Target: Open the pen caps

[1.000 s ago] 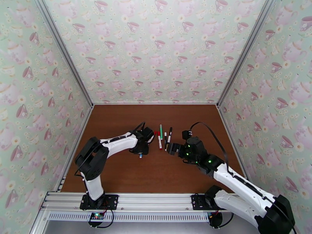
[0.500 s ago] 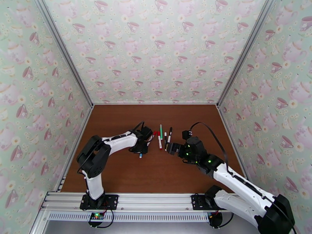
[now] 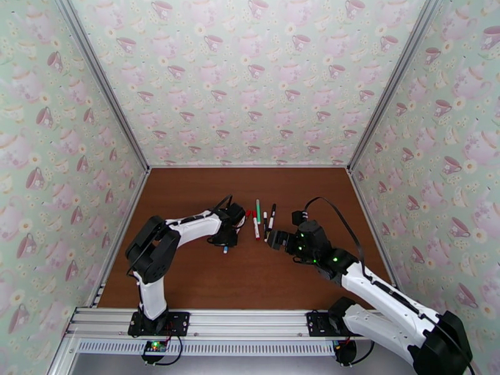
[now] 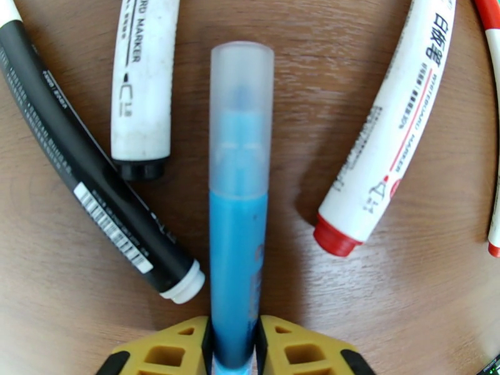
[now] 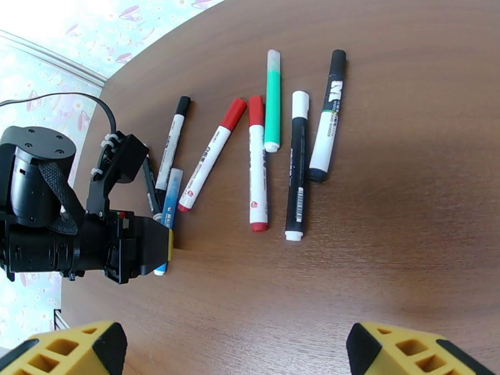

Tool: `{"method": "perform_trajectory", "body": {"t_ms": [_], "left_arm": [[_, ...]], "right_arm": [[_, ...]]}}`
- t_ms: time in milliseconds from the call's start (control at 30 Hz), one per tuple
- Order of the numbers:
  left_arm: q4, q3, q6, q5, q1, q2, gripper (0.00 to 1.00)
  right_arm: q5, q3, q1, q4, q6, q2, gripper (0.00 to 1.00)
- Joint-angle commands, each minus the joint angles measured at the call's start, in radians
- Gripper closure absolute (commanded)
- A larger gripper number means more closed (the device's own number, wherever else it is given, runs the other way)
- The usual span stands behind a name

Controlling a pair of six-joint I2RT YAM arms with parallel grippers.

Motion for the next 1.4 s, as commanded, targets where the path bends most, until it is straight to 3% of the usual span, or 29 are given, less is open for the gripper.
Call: {"method": "perform_trajectory", "body": {"t_ms": [0, 133, 633, 933, 1367], "left_arm": [[0.021, 0.002, 0.006, 0.007, 0.005, 0.027, 0.75], [0.017, -0.001, 0.005, 0.006, 0.004, 0.016, 0.82], [0.025, -0.06, 0.021, 0.051, -0.047, -0.224, 0.82], [0.289, -0.28, 0.09, 0.232, -0.059, -0.472, 0.83], [0.508, -0.425, 0.091, 0.407, -0.111, -0.624, 0.83]], "right_arm": [[-0.01, -0.013, 0.006, 0.001, 0.012, -0.006, 0.0], [-0.012, -0.013, 0.007, -0.001, 0.015, -0.014, 0.0], [-0.122, 0.043, 0.006, 0.032, 0.052, -0.01, 0.06], [-0.179, 0.12, 0.007, 0.042, 0.16, 0.03, 0.33], [-0.199, 0.27, 0.006, -0.054, 0.139, 0.119, 0.43]]}}
